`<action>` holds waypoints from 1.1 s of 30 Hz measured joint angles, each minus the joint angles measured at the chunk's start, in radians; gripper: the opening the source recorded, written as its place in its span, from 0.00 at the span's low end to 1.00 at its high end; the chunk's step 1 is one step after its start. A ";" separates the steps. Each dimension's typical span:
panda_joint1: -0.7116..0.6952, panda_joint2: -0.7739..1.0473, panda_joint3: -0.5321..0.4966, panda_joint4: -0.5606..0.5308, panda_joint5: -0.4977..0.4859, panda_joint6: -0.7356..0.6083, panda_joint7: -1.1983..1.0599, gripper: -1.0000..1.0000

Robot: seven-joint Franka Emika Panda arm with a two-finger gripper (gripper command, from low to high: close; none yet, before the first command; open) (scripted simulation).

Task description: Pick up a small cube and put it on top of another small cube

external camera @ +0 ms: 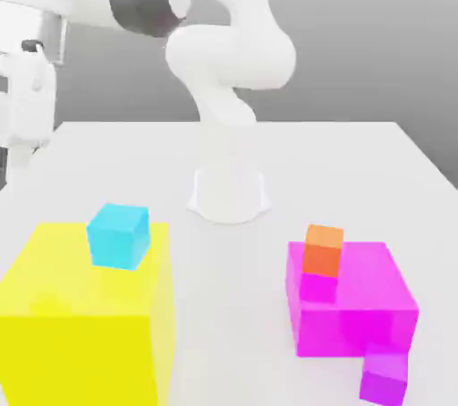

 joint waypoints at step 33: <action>-0.127 0.229 -0.018 0.023 -0.039 -0.038 0.179 0.00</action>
